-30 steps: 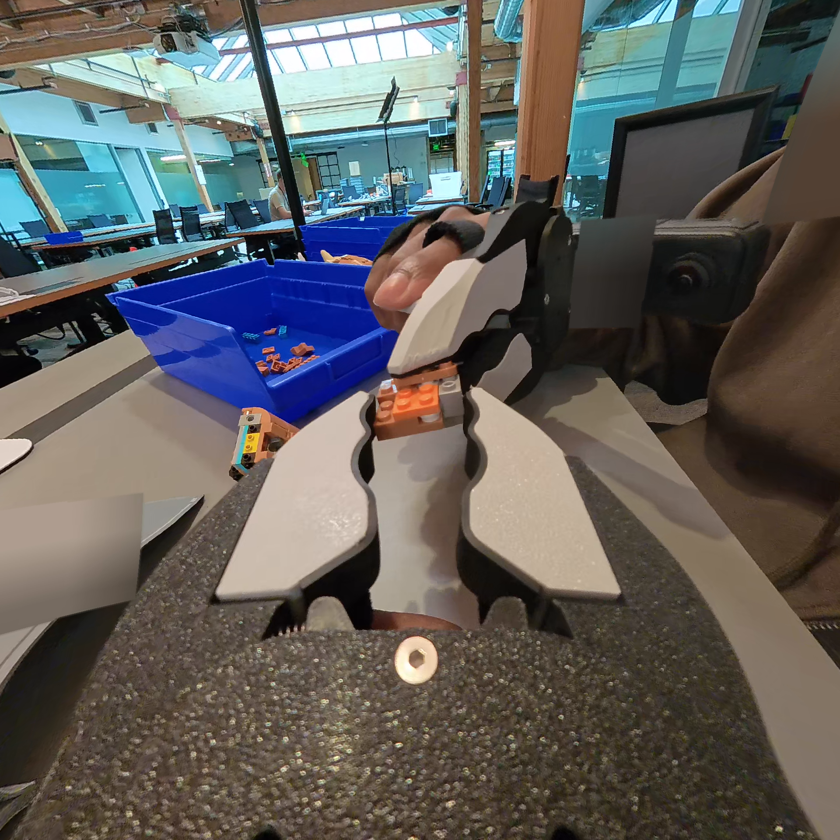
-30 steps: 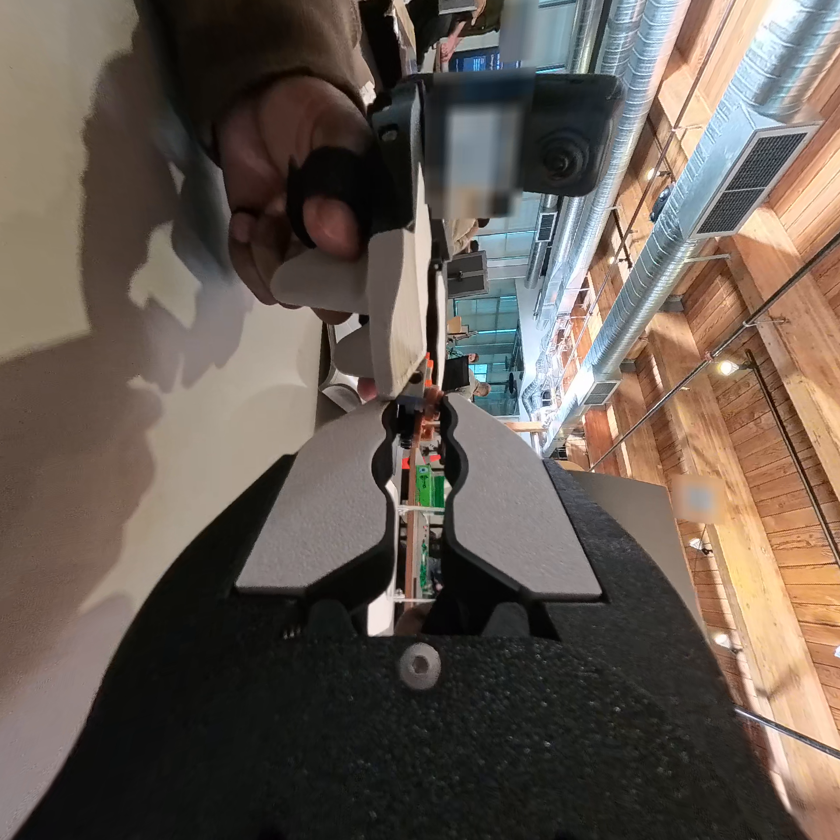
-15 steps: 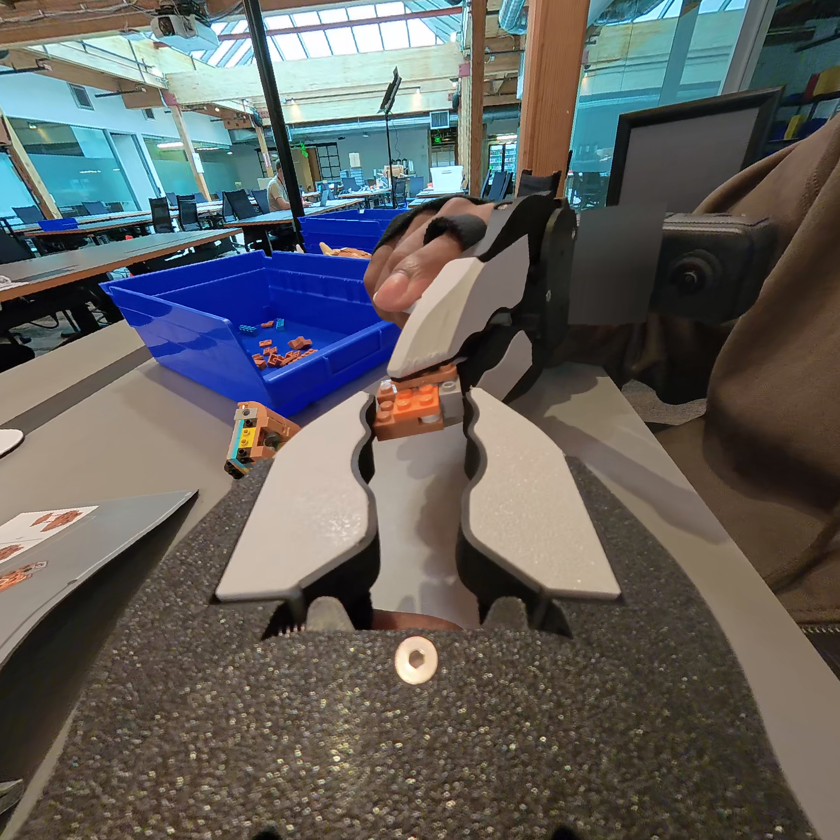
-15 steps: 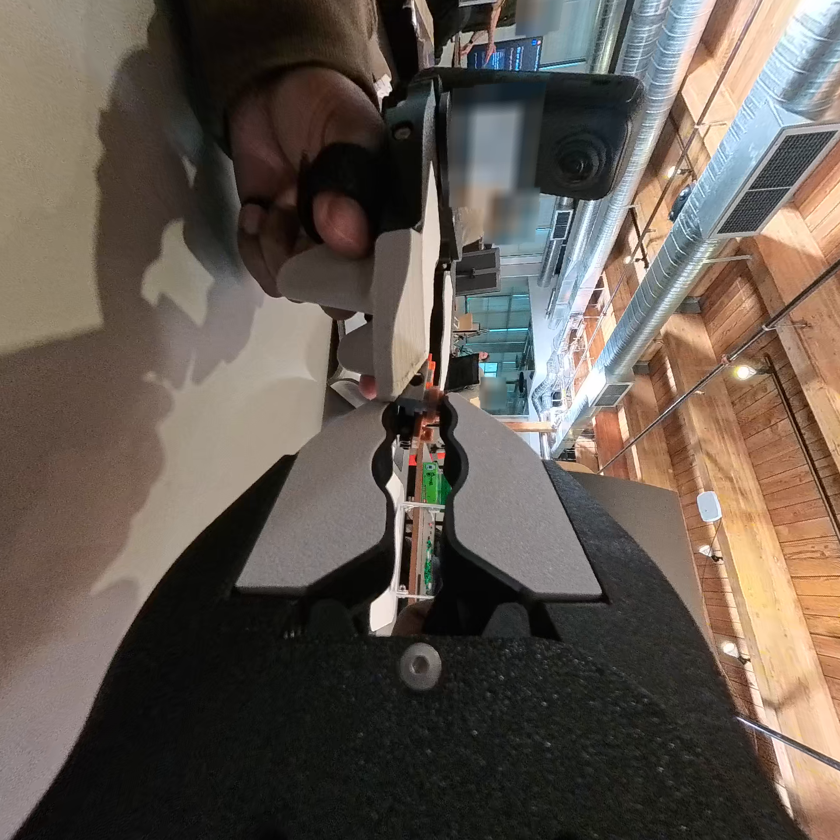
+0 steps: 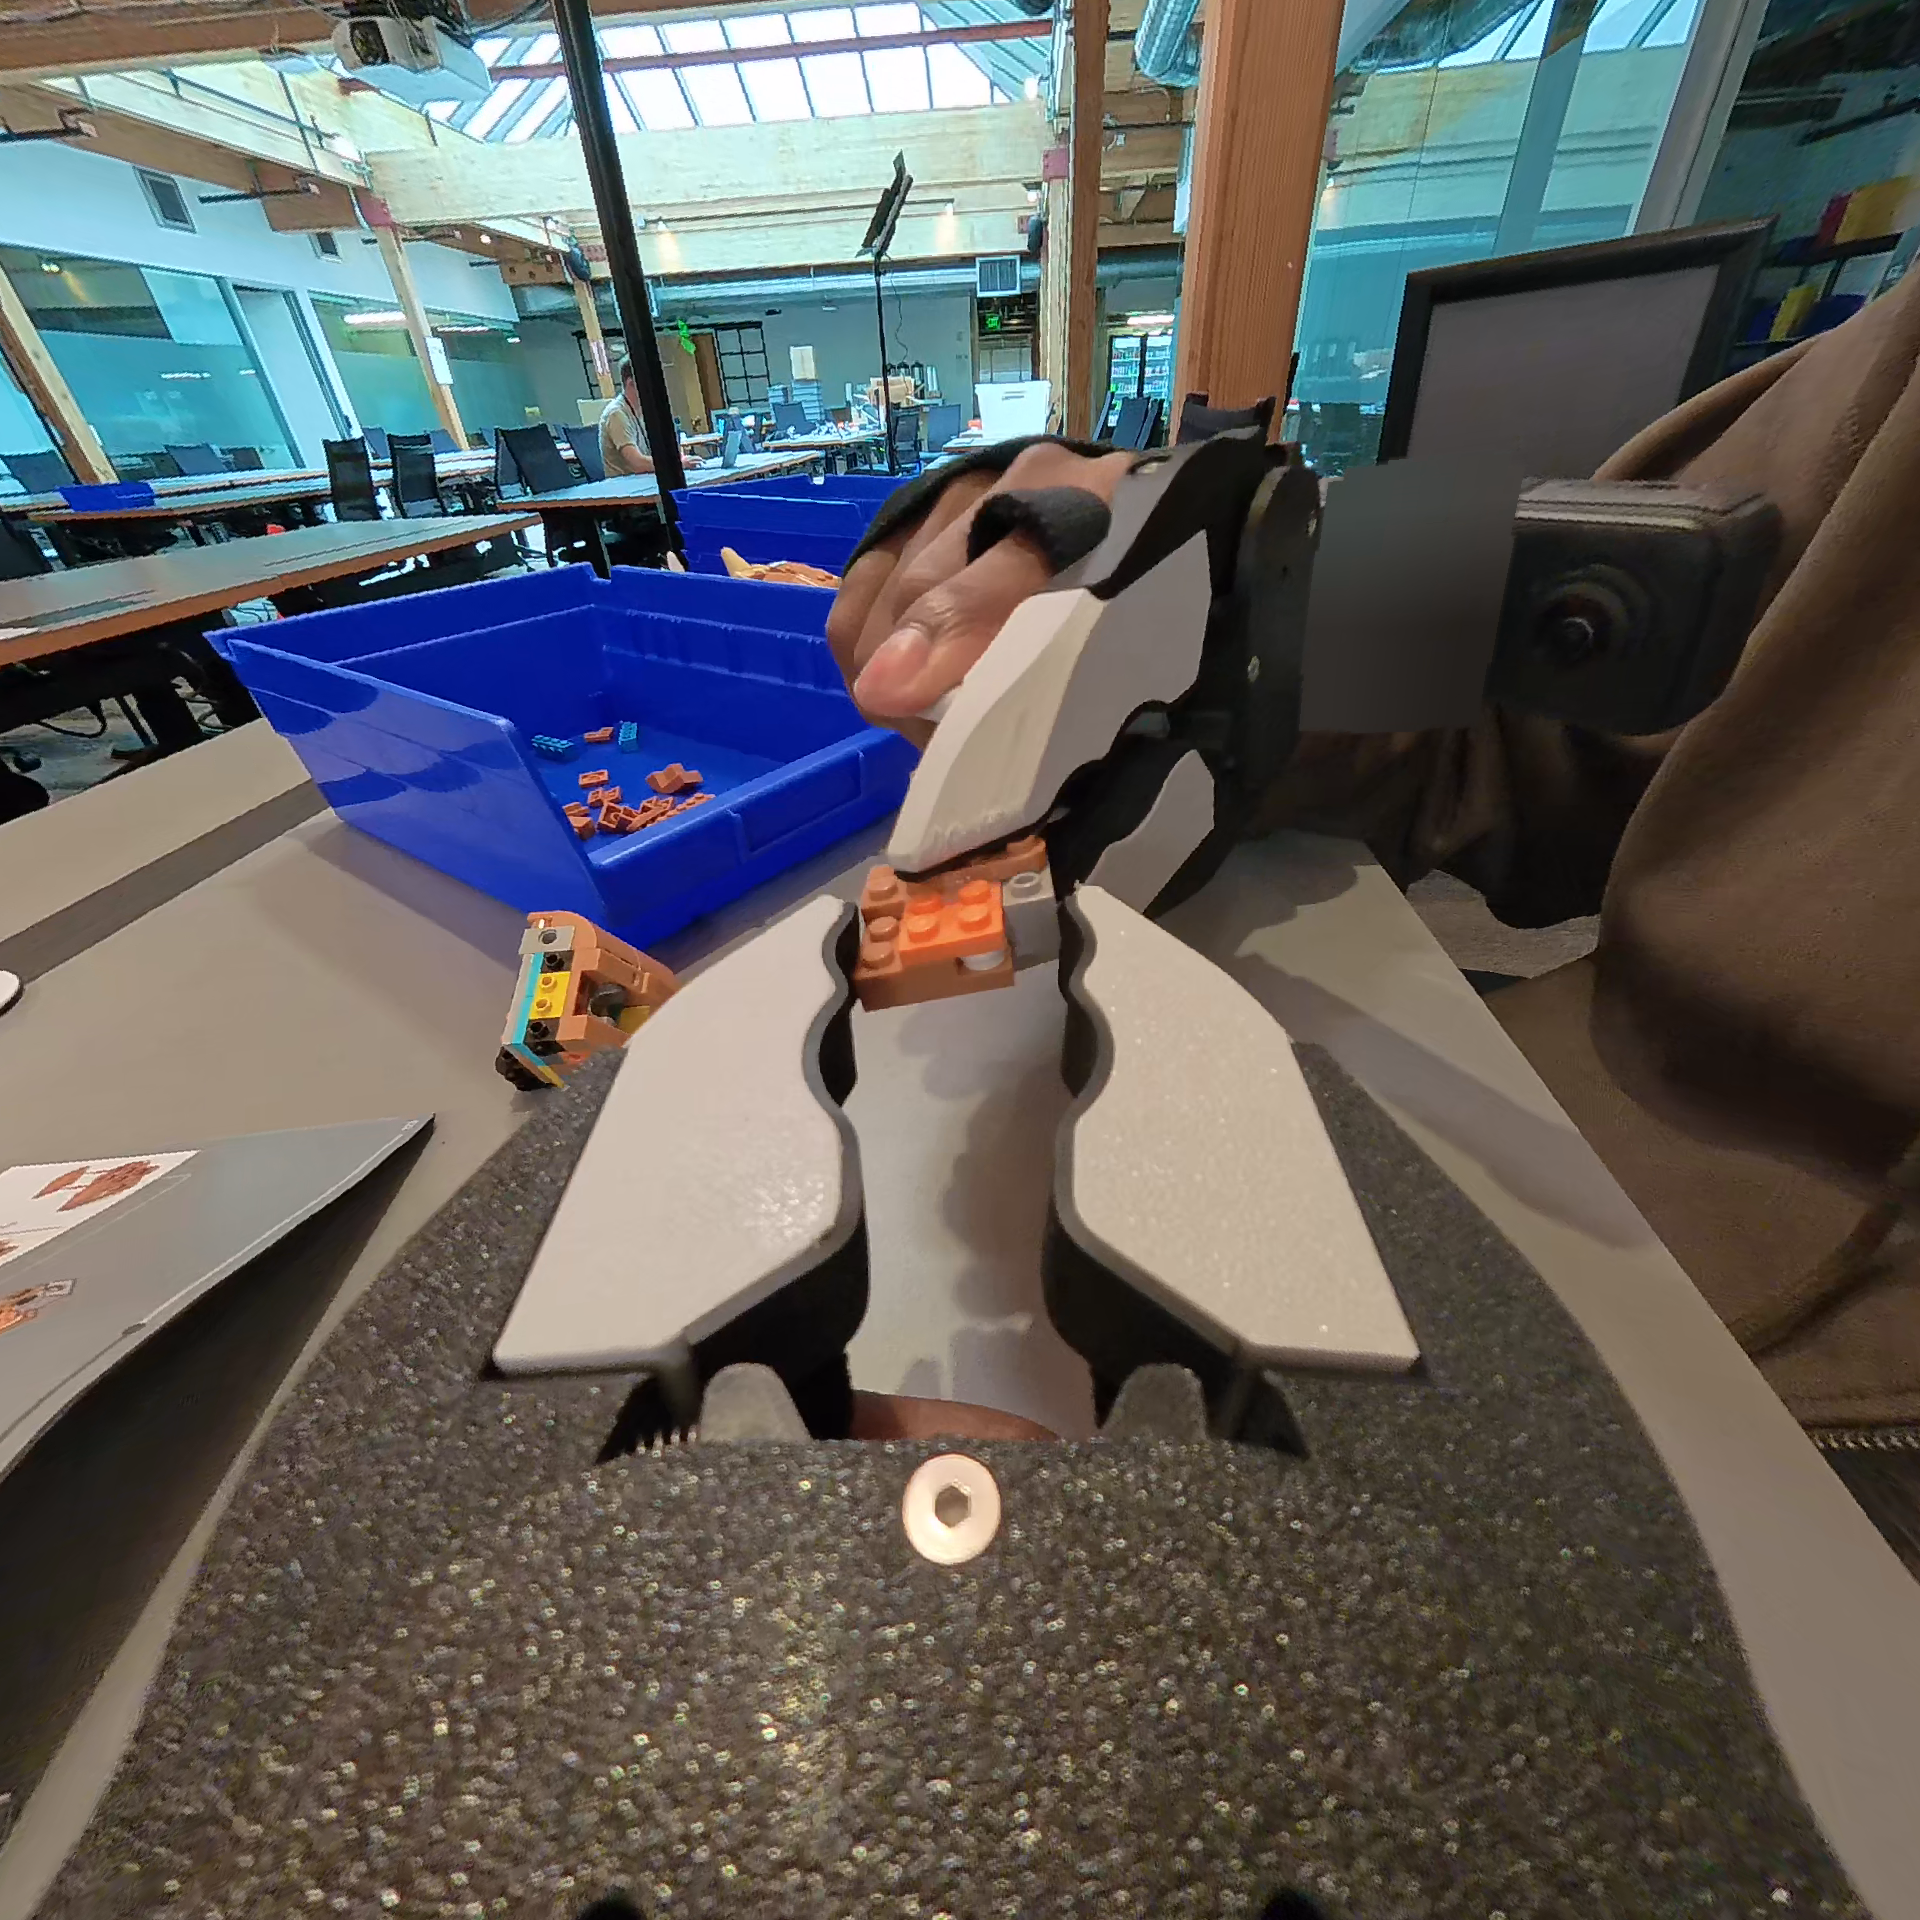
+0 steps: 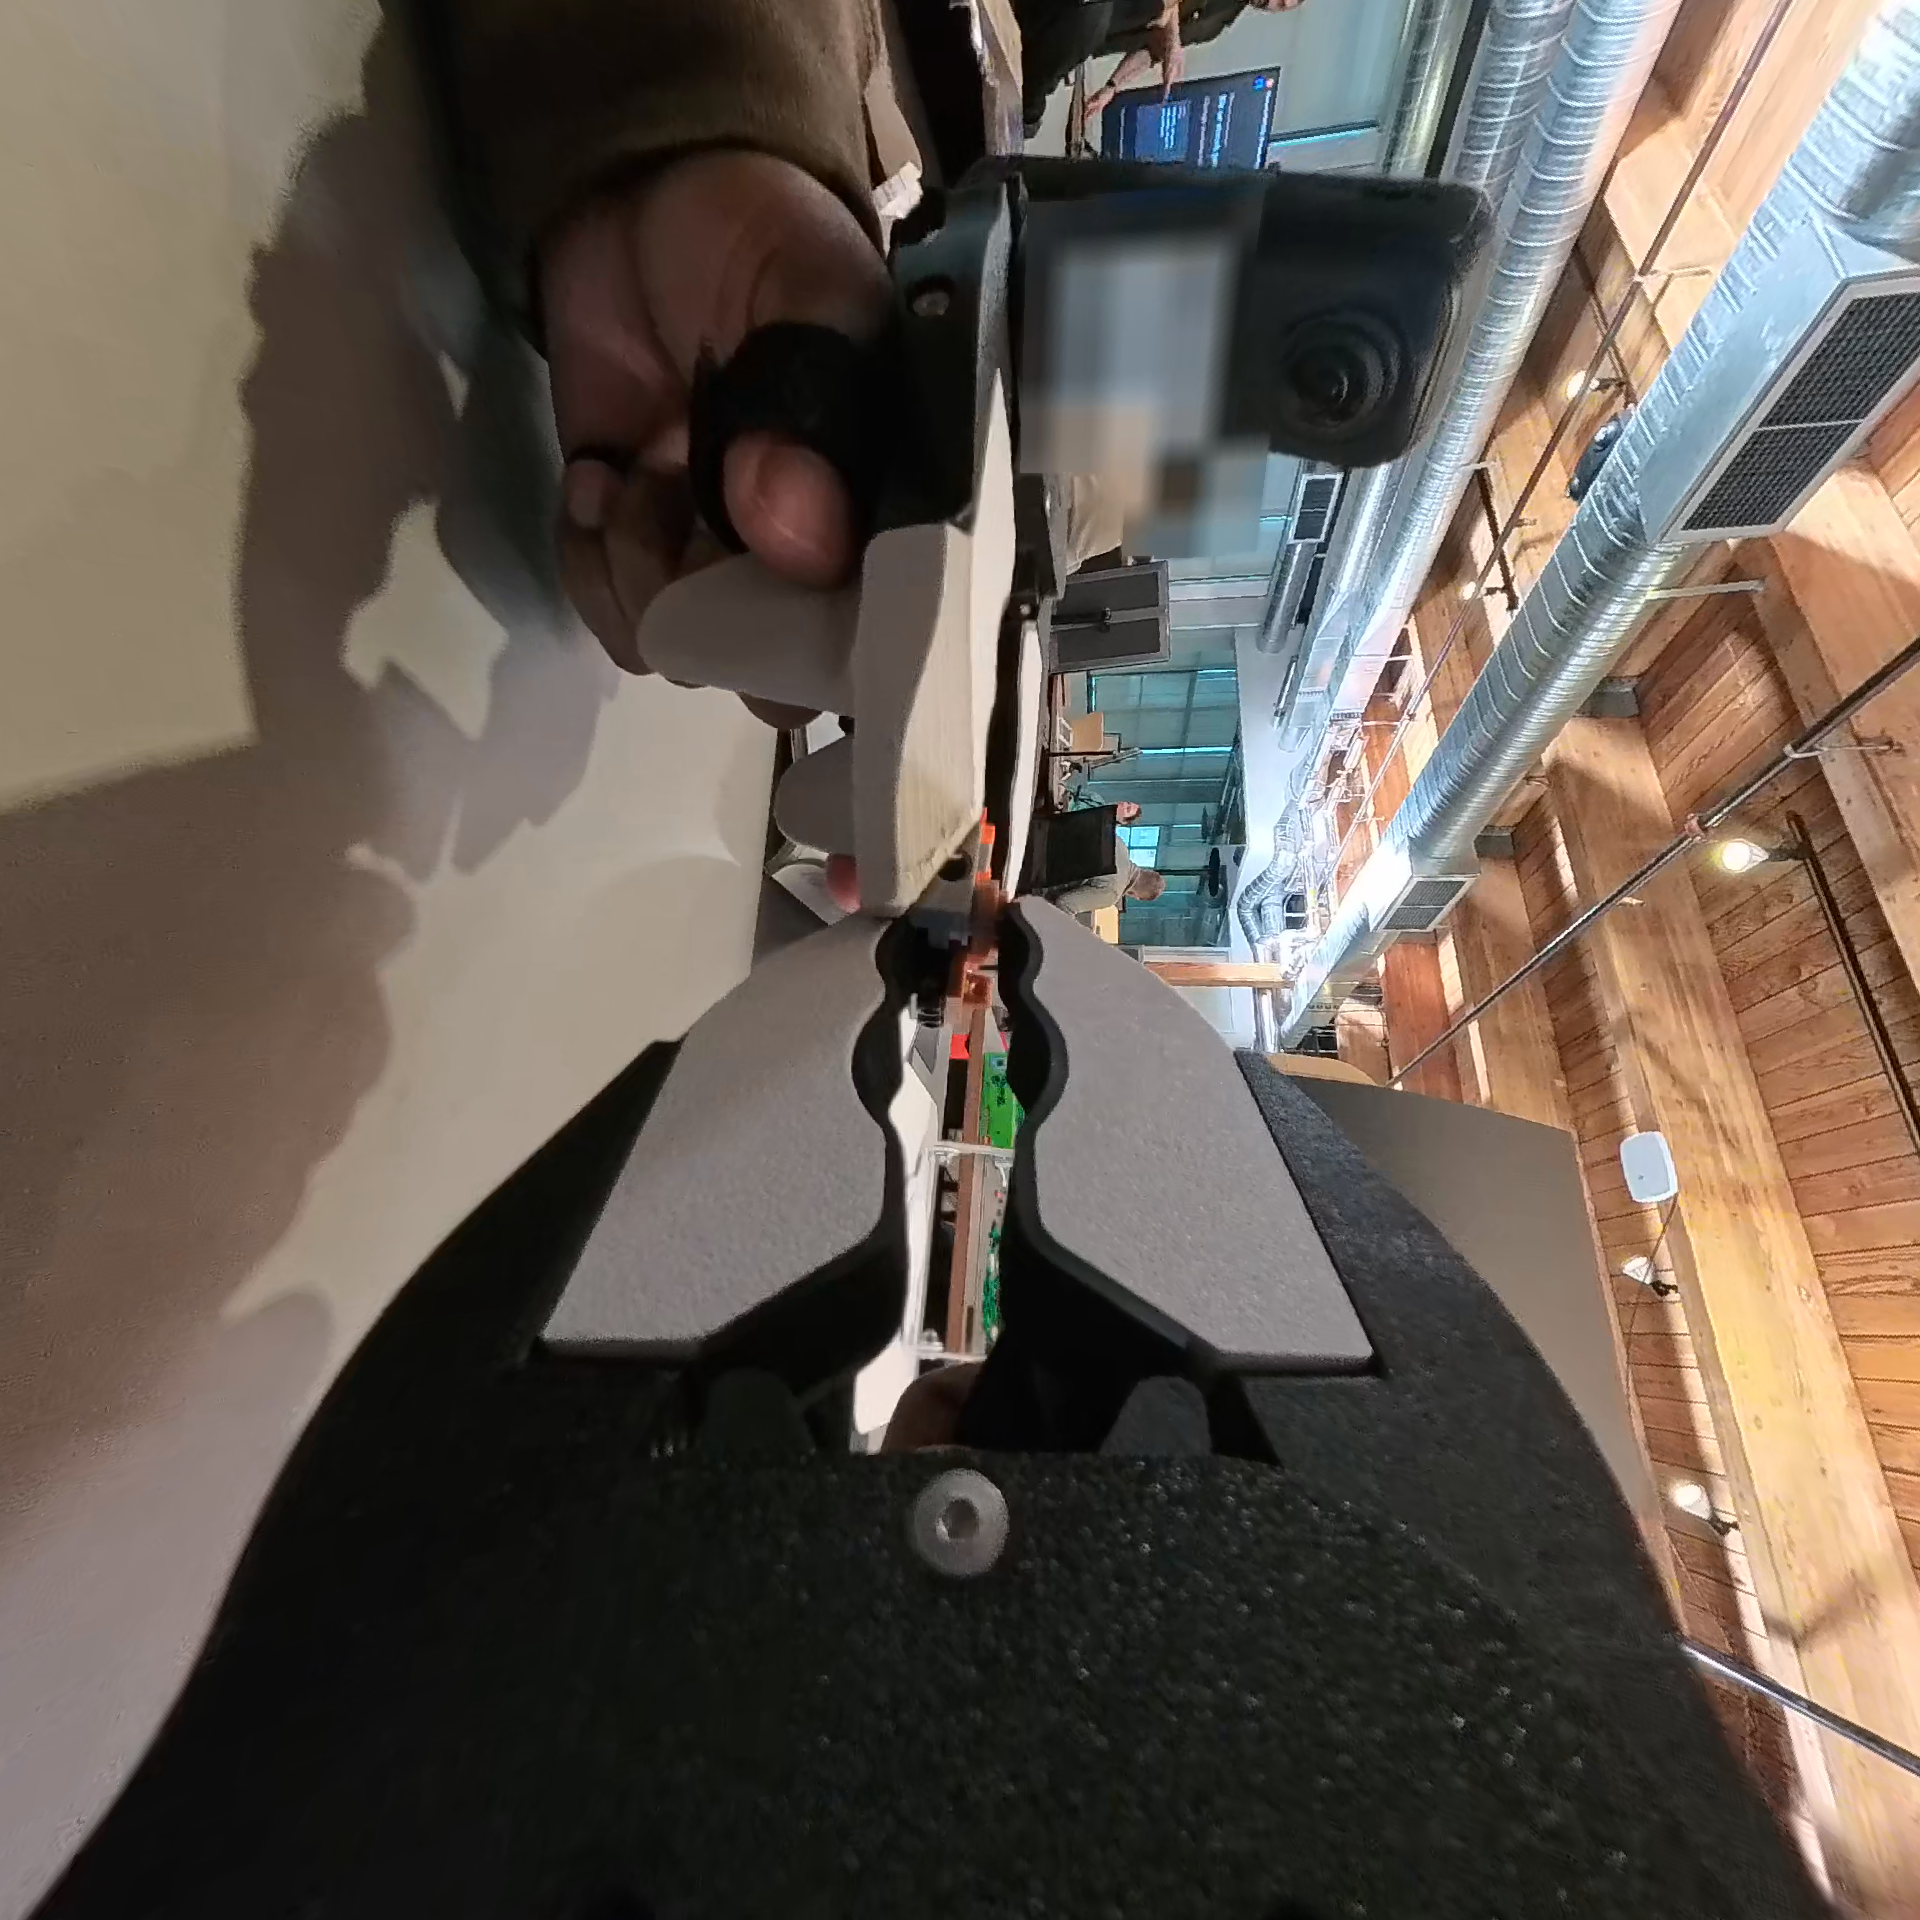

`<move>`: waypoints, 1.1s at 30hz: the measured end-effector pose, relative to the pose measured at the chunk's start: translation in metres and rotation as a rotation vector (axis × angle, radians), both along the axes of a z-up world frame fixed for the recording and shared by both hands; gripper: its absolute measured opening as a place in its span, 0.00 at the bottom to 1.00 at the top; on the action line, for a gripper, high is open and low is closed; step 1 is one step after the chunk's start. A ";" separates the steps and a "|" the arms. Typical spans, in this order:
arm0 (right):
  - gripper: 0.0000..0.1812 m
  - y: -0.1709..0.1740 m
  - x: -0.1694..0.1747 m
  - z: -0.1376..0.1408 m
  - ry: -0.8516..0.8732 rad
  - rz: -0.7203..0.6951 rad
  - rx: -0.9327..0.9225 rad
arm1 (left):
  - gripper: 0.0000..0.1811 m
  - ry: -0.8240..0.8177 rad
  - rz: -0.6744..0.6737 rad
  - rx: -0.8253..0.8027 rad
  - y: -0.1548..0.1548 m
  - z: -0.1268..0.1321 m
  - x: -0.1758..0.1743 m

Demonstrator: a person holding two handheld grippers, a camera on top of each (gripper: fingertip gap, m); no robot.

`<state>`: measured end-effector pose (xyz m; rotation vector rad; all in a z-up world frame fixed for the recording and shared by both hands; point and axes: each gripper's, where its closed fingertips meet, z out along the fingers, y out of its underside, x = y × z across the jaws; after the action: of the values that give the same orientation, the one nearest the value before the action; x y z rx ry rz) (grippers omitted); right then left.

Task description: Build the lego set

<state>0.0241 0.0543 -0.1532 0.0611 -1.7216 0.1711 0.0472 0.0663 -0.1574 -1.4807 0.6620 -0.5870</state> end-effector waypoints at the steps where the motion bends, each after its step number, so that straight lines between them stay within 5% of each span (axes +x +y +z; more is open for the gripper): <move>1: 0.08 0.000 0.000 0.000 0.002 0.000 0.000 | 0.20 -0.002 -0.001 0.000 0.000 0.000 0.000; 15: 0.09 0.002 -0.004 0.009 0.075 -0.007 -0.050 | 0.20 -0.030 0.012 0.025 0.000 0.007 -0.005; 19: 0.20 0.003 -0.003 0.015 0.095 -0.006 -0.087 | 0.20 -0.030 0.016 0.047 -0.001 0.011 -0.006; 33: 0.09 -0.004 -0.003 0.004 0.071 0.016 -0.035 | 0.20 0.019 -0.014 0.038 -0.003 0.004 0.003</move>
<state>0.0215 0.0506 -0.1488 0.0542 -1.6469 0.2086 0.0504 0.0629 -0.1538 -1.4487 0.6950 -0.5690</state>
